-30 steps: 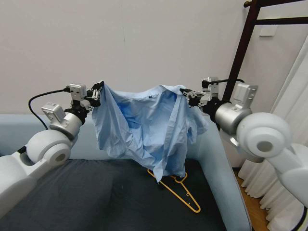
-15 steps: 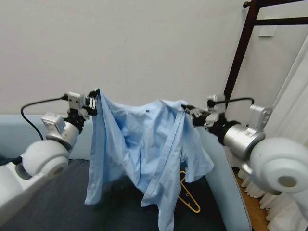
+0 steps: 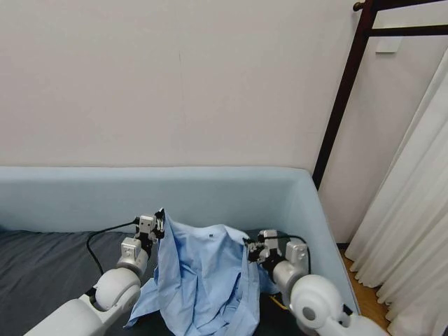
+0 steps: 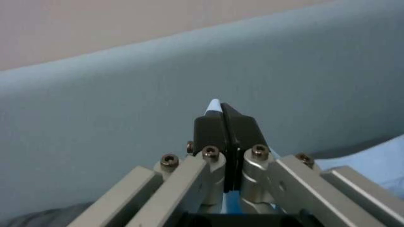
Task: Pick up the clothes from the sofa and hang them on the clothes hanger.
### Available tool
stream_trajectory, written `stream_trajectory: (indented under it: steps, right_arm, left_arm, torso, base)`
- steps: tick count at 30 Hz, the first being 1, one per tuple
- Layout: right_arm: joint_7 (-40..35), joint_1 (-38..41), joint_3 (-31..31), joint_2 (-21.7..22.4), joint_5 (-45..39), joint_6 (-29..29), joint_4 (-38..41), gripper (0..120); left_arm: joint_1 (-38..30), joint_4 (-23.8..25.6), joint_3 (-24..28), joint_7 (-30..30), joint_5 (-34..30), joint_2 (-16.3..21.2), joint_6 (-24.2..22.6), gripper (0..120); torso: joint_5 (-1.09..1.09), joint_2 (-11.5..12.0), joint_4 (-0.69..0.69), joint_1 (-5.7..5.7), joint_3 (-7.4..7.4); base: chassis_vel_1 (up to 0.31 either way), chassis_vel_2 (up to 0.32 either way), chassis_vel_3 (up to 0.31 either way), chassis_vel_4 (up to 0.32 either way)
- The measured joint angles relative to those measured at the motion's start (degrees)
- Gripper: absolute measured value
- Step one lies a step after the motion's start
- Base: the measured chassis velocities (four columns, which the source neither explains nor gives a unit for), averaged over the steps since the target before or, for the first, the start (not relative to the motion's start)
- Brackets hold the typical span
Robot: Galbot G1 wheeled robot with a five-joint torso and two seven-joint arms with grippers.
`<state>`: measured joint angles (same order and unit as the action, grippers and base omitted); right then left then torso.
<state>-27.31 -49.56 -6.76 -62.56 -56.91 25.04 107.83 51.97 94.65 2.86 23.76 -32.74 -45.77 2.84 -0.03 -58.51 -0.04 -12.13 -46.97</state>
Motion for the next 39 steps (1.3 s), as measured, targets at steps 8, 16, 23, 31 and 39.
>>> stream_trajectory:
  steps: [8,16,23,31,39]
  right_arm:
    - [0.4,3.4,-2.2,-2.6,0.6,-0.2,-5.8,0]
    - [5.4,3.7,-2.5,0.5,7.7,-0.4,-5.6,24]
    - [9.7,1.7,-0.7,6.4,8.4,3.6,-0.2,49]
    - [12.5,-3.9,5.7,11.4,8.7,9.1,0.0,75]
    - [23.0,-6.6,8.2,13.4,17.3,8.0,-12.1,100]
  left_arm:
    - [1.5,-2.8,-1.2,-0.8,3.0,-1.5,2.3,0]
    - [-0.6,-3.7,0.1,-0.8,2.9,-3.2,2.2,0]
    - [-0.4,-3.9,0.4,-0.8,3.2,-3.5,2.2,0]
    - [-0.2,-3.7,0.8,-1.1,3.6,-3.7,2.1,0]
    - [-0.4,-3.3,1.8,-1.3,3.8,-3.8,2.2,0]
  torso:
    - [0.02,0.0,-0.02,0.0,0.01]
    - [0.03,0.0,-0.04,0.0,0.0]
    - [0.03,0.0,-0.02,0.0,0.01]
    - [0.04,0.0,-0.02,0.0,0.01]
    - [0.02,0.0,-0.03,0.0,0.01]
  base:
    - [0.0,0.0,0.0,0.0]
    - [0.0,0.0,0.0,0.0]
    - [0.0,0.0,0.0,0.0]
    - [0.0,0.0,0.0,0.0]
    - [0.0,0.0,0.0,0.0]
